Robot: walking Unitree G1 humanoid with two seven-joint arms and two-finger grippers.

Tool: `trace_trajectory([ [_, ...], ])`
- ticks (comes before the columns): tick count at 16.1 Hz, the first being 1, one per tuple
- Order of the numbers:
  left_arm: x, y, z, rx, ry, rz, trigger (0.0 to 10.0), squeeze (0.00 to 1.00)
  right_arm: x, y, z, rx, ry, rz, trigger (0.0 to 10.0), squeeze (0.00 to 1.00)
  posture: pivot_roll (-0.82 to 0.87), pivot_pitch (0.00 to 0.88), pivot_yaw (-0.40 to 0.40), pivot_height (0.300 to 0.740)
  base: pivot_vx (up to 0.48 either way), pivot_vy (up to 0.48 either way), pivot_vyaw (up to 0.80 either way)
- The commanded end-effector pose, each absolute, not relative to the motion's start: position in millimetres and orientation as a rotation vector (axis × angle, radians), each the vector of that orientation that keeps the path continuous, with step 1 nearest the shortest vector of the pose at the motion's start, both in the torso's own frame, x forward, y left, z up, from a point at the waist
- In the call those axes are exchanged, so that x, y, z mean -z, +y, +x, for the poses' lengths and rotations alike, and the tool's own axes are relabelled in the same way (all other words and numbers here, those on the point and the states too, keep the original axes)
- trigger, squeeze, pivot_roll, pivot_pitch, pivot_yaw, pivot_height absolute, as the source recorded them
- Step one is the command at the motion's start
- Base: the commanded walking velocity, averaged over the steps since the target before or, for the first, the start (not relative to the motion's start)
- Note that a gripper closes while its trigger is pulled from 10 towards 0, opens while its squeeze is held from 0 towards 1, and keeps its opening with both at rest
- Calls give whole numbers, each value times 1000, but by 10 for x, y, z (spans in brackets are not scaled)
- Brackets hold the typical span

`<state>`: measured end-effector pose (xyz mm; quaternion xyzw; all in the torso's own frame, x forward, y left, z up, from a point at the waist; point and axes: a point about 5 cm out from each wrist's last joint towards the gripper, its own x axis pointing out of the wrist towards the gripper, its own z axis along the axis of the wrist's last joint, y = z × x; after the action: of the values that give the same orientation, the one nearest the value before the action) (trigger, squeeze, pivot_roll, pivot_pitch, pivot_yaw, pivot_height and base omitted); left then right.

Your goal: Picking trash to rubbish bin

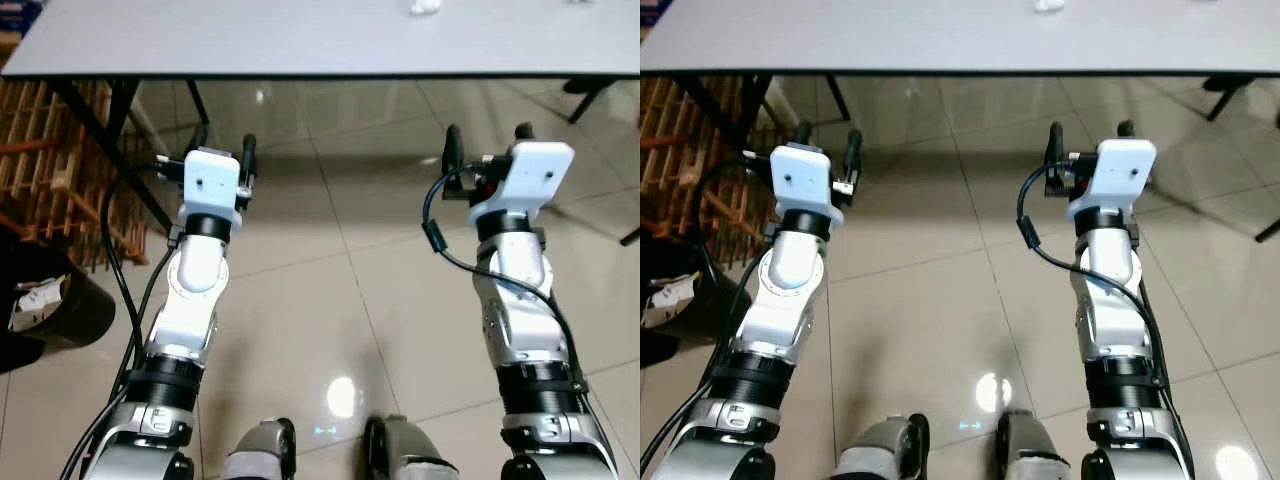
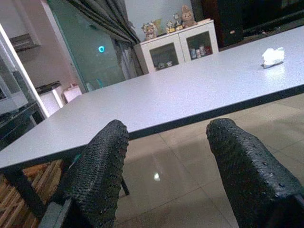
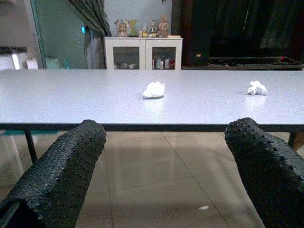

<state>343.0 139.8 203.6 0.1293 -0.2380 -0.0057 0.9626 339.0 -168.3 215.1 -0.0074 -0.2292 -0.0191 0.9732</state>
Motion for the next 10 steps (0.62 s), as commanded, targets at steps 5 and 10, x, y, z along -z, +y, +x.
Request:
trace_trajectory([
  [5,-2107,1278,3388,58,-485,262,10000,0,-2256,-1729,3347,61,-466,2,10000,0,-1,257,23,740,328,0,0],
  [10,-2145,1252,3373,63,-484,258,10000,0,-2295,-1689,3328,51,-458,16,10000,0,-4,244,26,740,330,0,0],
])
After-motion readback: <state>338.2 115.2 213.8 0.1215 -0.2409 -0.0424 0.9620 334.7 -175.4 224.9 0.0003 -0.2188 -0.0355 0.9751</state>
